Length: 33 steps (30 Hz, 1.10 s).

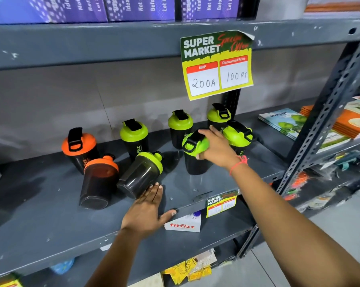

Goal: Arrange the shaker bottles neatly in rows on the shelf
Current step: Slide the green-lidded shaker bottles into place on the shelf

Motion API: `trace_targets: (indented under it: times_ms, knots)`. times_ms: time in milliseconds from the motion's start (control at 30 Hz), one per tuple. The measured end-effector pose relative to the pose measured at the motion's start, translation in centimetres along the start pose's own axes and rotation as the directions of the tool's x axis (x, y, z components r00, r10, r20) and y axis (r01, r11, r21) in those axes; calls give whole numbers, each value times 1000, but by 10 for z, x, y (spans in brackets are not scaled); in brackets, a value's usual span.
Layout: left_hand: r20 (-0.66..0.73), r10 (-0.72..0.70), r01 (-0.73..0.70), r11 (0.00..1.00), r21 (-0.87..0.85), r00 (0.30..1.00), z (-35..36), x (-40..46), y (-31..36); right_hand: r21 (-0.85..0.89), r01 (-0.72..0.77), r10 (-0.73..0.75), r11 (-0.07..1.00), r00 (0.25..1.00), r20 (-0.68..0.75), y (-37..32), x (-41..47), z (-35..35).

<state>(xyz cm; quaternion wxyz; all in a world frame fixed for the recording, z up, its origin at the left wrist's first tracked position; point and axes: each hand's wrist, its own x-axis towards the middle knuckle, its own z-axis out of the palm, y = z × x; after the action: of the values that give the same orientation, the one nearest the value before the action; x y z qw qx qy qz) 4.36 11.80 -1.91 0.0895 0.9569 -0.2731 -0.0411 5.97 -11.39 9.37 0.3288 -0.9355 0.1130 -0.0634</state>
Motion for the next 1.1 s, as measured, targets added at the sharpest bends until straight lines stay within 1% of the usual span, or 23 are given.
trace_targets:
  times_ms: [67,133,200,233,333,500,700,800,867,933,967,1033,1067,1100]
  knots:
    - [2,-1,1,1000,-2,1000,0,0,0,-108,78,-73,991,996,47,-9,5,-16]
    - [1,0,0,1000,0,1000,0,0,0,-229,177,-144,957,978,154,-18,10,-27]
    - [1,1,-1,1000,-3,1000,0,0,0,-295,203,-138,934,964,227,-25,17,-34]
    - [-5,2,-2,1000,-7,1000,0,0,0,-315,197,-125,928,964,235,-27,21,-37]
    - [-24,10,-10,1000,-6,1000,-1,-1,1,-355,184,-106,916,968,228,-33,29,-43]
    - [-37,8,-8,1000,-4,999,-4,-2,2,-418,170,-103,892,979,178,-36,32,-44]
    - [-52,10,-11,1000,-15,999,-1,0,1,-544,131,-106,829,991,77,-39,29,-35]
    - [-60,5,-6,1000,-11,998,-1,-1,2,-579,108,-82,808,994,71,-40,27,-33]
    - [-62,5,-6,1000,-11,998,-1,-1,2,-569,121,-84,814,992,90,-43,27,-37]
    - [-70,5,-6,1000,-13,998,0,0,1,-499,194,-124,844,978,170,-48,31,-42]
    - [-73,6,-7,1000,-10,997,0,0,1,-479,239,-131,844,960,249,-51,33,-44]
    - [-76,9,-9,1000,-1,997,1,0,1,-522,309,-63,795,898,436,-54,34,-47]
    - [-77,10,-10,1000,1,997,1,0,0,-557,336,-23,760,870,493,-53,33,-47]
    - [-77,8,-9,1000,-1,997,1,1,0,-578,349,-3,738,858,514,-52,33,-45]
